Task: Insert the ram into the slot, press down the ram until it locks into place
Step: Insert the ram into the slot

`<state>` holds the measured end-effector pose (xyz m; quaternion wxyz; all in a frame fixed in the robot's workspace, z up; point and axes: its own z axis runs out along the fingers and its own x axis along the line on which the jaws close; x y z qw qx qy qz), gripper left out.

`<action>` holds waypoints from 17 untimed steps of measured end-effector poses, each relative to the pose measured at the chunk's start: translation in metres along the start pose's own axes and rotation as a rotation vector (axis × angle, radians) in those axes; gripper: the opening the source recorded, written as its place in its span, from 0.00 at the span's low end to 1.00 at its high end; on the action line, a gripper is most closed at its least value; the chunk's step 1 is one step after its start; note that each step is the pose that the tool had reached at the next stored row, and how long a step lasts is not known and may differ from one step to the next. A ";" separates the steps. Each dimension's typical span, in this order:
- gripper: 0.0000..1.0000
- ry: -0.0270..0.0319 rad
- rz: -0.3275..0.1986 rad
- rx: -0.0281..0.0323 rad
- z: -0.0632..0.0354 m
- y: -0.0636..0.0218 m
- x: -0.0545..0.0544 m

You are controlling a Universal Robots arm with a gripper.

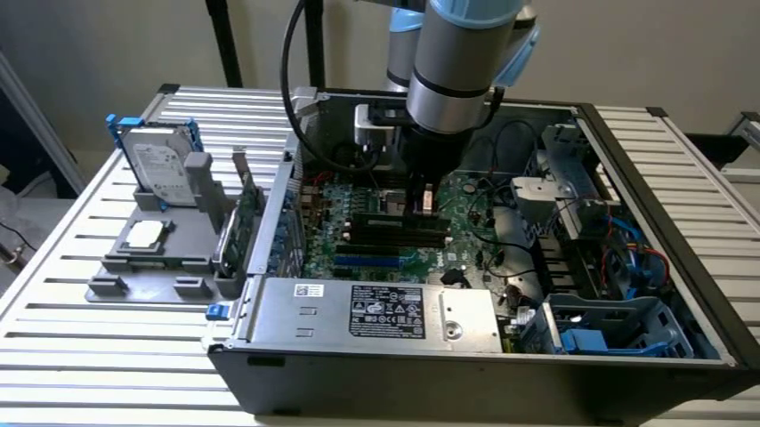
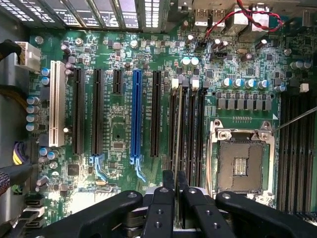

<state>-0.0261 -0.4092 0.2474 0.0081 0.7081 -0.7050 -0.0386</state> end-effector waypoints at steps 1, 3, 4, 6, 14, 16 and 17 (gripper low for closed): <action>0.14 0.0013 0.000 -0.0002 0.0000 0.0000 0.000; 0.14 0.0017 0.000 -0.0001 0.0000 0.0000 0.000; 0.14 0.0013 0.000 0.0002 0.0005 0.0000 0.000; 0.14 0.0013 -0.001 0.0003 0.0021 -0.0001 0.000; 0.14 0.0028 -0.021 -0.0008 0.0064 0.0007 0.000; 0.14 0.0025 -0.021 -0.0007 0.0065 0.0007 0.000; 0.14 0.0025 -0.021 -0.0006 0.0066 0.0007 0.000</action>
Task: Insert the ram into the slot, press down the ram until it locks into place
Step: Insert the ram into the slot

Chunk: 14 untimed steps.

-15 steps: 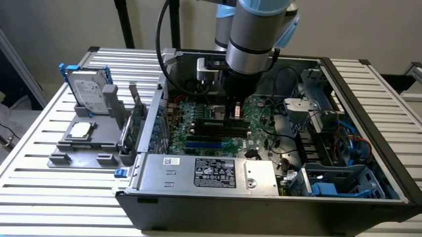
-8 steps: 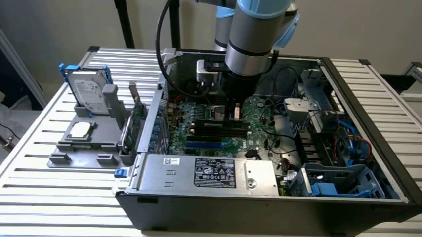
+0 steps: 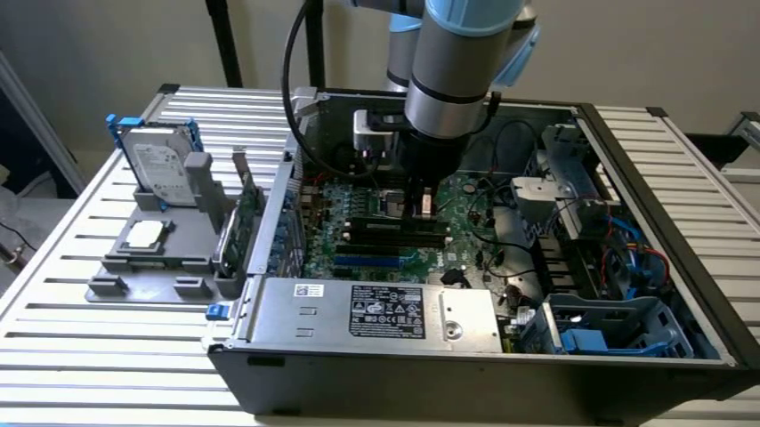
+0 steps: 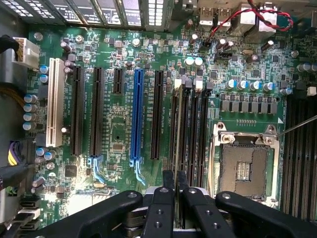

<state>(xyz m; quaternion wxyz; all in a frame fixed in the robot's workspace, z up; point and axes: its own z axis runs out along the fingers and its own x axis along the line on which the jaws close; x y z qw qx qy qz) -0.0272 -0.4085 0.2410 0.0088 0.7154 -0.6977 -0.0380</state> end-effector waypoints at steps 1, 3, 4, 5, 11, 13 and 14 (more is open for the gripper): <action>0.14 -0.0001 0.000 0.0002 0.0003 0.0000 0.000; 0.14 -0.0001 0.000 0.0013 0.0015 -0.0001 0.000; 0.14 0.0001 0.000 0.0021 0.0023 -0.0001 0.000; 0.14 -0.0001 0.000 0.0029 0.0031 -0.0002 0.000; 0.14 0.0002 -0.001 0.0044 0.0064 -0.0004 0.000; 0.14 0.0001 -0.001 0.0048 0.0073 -0.0005 0.000; 0.14 0.0002 -0.001 0.0048 0.0078 -0.0005 0.000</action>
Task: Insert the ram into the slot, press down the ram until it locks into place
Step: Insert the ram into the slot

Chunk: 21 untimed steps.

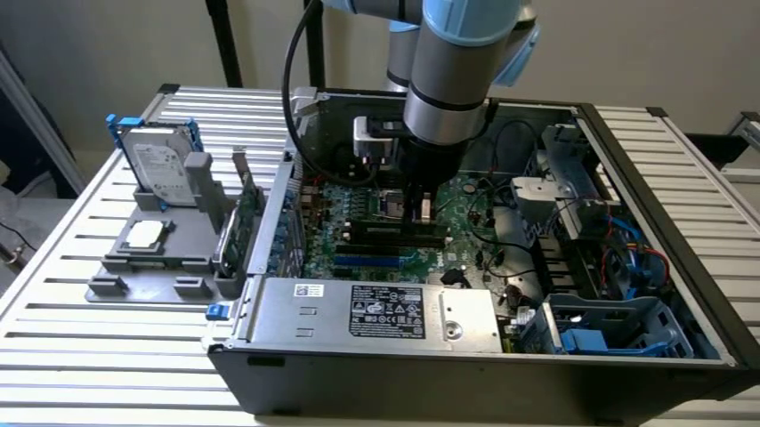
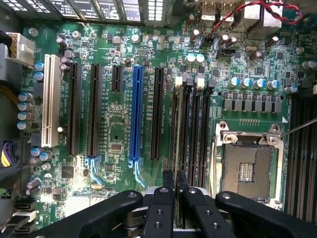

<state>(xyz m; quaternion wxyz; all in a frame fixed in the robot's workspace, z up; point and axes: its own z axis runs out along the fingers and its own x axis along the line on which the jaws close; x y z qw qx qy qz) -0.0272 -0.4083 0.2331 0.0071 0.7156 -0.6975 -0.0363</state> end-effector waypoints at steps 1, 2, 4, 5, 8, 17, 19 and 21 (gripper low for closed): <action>0.14 0.0000 0.000 0.0001 0.0004 0.0000 0.000; 0.14 0.0000 0.000 0.0000 0.0009 -0.0001 0.000; 0.14 -0.0001 0.000 0.0001 0.0020 -0.0001 0.000; 0.14 0.0001 0.000 0.0001 0.0025 -0.0001 0.000; 0.14 0.0001 0.000 0.0001 0.0041 -0.0002 -0.001; 0.14 0.0000 0.000 -0.0001 0.0061 -0.0001 -0.002; 0.14 0.0000 0.000 -0.0001 0.0061 -0.0001 -0.002; 0.14 0.0003 0.000 -0.0012 0.0061 0.0000 -0.002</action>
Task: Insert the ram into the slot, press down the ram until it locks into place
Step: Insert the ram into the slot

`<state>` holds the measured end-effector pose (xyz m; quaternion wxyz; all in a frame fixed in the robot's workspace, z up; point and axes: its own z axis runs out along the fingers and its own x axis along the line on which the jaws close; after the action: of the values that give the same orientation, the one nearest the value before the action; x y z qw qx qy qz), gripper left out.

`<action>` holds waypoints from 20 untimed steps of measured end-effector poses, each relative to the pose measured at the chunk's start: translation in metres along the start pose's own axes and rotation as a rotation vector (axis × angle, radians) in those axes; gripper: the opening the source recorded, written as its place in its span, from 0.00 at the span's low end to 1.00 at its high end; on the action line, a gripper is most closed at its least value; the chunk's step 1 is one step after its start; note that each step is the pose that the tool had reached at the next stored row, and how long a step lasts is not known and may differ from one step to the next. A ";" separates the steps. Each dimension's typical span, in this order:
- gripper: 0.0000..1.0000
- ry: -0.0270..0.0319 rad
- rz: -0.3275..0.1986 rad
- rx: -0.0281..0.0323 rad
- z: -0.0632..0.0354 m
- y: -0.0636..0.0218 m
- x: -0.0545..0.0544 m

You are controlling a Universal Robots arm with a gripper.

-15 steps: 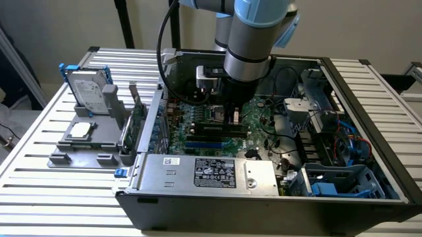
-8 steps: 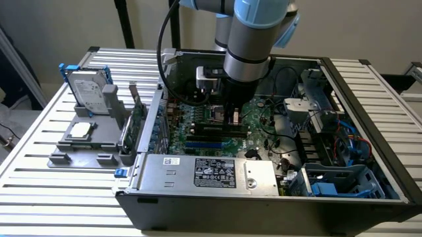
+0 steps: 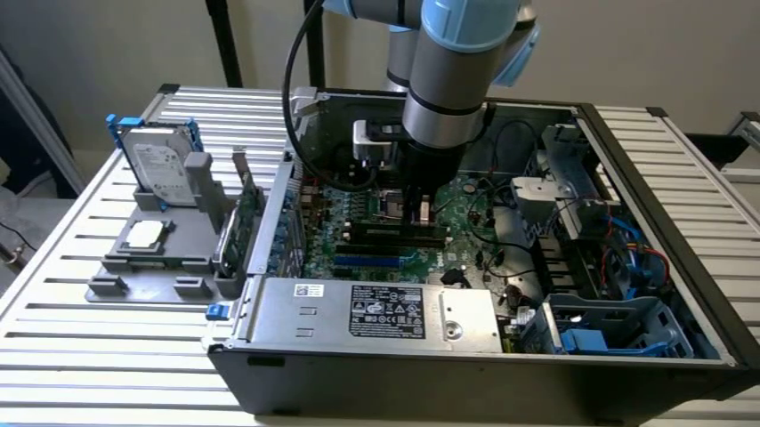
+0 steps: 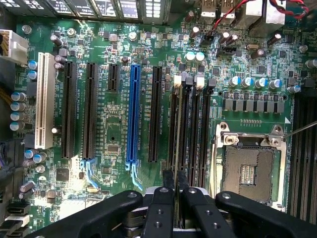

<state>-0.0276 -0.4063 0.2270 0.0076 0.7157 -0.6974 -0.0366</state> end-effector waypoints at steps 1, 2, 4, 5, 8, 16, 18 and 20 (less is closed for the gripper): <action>0.14 0.0001 0.000 -0.0005 0.0000 -0.0001 0.000; 0.14 0.0003 0.000 -0.0010 0.0000 0.0000 0.000; 0.14 0.0005 -0.001 -0.0016 0.0000 0.0000 0.000; 0.14 0.0009 -0.004 -0.0018 0.0000 0.0000 0.000; 0.14 0.0017 -0.008 -0.0020 0.0000 0.0000 0.001; 0.14 0.0030 -0.011 -0.0022 0.0004 -0.0001 0.001; 0.14 0.0027 -0.011 -0.0021 0.0006 0.0000 0.001; 0.14 0.0028 -0.011 -0.0021 0.0006 -0.0001 0.000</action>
<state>-0.0275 -0.4066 0.2264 0.0091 0.7197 -0.6933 -0.0364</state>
